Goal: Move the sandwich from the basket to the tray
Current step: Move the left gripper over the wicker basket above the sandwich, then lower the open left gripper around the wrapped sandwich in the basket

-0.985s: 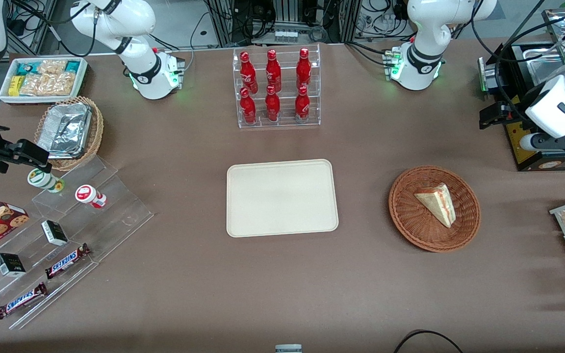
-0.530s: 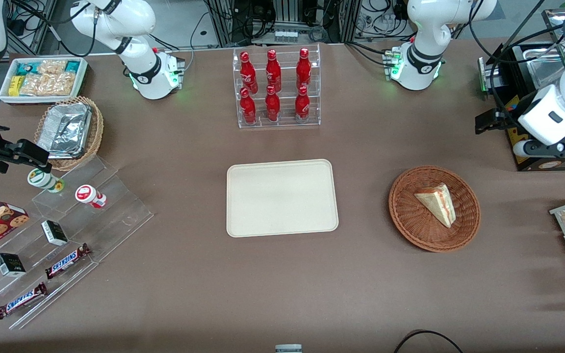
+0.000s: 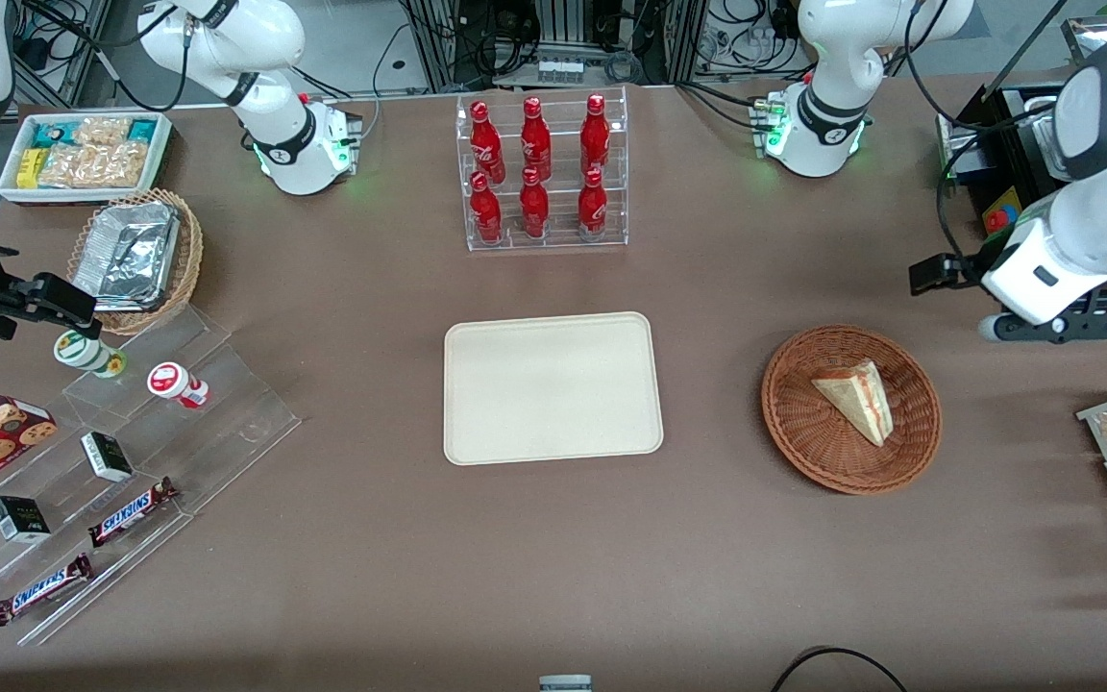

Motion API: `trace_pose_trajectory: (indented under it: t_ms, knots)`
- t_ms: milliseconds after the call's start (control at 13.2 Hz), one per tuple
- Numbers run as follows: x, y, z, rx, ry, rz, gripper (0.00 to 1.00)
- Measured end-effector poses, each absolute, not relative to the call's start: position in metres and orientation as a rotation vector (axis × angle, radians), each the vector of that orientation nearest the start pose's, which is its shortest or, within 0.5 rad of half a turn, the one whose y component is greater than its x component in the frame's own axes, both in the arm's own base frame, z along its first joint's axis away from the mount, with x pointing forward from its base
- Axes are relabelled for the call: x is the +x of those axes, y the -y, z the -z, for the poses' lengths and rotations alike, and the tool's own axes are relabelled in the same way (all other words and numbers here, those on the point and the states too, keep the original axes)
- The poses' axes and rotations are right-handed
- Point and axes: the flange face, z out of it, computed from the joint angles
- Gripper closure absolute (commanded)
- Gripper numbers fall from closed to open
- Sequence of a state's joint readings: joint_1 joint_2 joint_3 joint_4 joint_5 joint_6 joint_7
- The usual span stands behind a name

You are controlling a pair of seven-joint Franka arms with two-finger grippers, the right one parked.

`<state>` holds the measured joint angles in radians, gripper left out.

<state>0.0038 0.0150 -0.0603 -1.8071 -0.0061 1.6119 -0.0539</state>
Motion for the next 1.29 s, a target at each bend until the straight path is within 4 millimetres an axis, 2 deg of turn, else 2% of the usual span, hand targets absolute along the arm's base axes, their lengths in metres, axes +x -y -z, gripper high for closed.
trace_pose_trajectory:
  t_ms: [455, 833, 1136, 1288]
  knots:
    - [0.544, 0.027, -0.444, -3.131, 0.014, -0.248, 0.00]
    - [0.551, 0.008, -0.395, -3.135, 0.096, -0.229, 0.00]
    - [0.559, 0.008, -0.372, -3.118, 0.286, -0.218, 0.00]
    - [0.559, 0.010, -0.362, -3.096, 0.452, -0.192, 0.00]
